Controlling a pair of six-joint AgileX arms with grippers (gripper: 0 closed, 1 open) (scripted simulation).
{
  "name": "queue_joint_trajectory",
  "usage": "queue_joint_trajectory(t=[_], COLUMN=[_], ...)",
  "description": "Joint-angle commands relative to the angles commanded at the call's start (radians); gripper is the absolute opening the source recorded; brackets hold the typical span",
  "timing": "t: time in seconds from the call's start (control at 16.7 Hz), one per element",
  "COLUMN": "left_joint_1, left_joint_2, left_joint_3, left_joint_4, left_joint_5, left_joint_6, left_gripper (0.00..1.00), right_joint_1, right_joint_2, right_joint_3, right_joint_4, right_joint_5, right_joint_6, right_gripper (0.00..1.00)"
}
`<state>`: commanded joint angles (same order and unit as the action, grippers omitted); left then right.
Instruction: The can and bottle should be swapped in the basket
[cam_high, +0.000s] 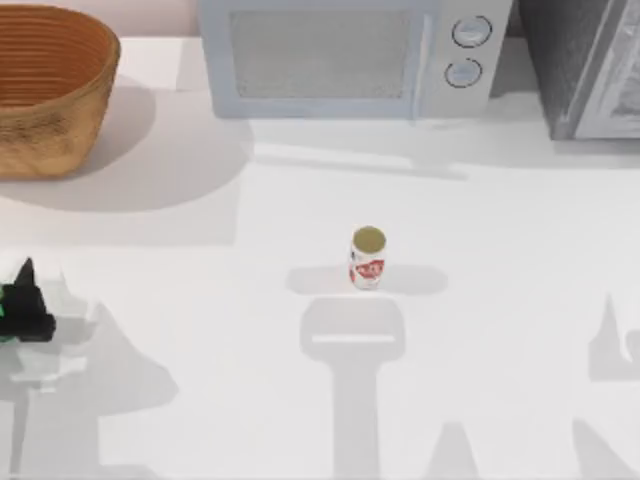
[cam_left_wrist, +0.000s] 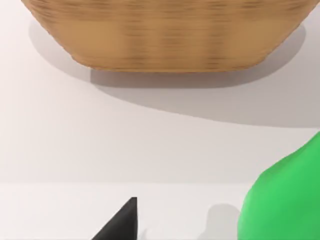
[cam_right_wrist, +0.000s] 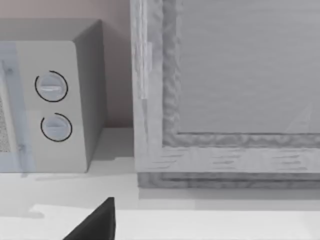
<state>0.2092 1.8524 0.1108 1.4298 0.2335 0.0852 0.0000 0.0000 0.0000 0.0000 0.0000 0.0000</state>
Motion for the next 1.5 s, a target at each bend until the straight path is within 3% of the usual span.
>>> queue_joint_trajectory(t=[0.54,1.2,1.5], left_joint_1=[0.0,0.007,0.086], left_joint_2=[0.0,-0.005,-0.105], left_joint_3=[0.0,0.006,0.157], left_joint_4=[0.0,-0.011,-0.189], left_joint_5=[0.0,-0.004,-0.054], left_joint_6=[0.0,0.0,-0.012], left_gripper=[0.02,0.0,0.0], right_joint_1=[0.0,0.0,0.0], right_joint_2=[0.0,0.0,0.0], right_joint_3=[0.0,0.0,0.0], right_joint_4=[0.0,0.0,0.0], right_joint_5=[0.0,0.0,0.0], right_joint_6=[0.0,0.0,0.0], right_gripper=[1.0,1.0,1.0])
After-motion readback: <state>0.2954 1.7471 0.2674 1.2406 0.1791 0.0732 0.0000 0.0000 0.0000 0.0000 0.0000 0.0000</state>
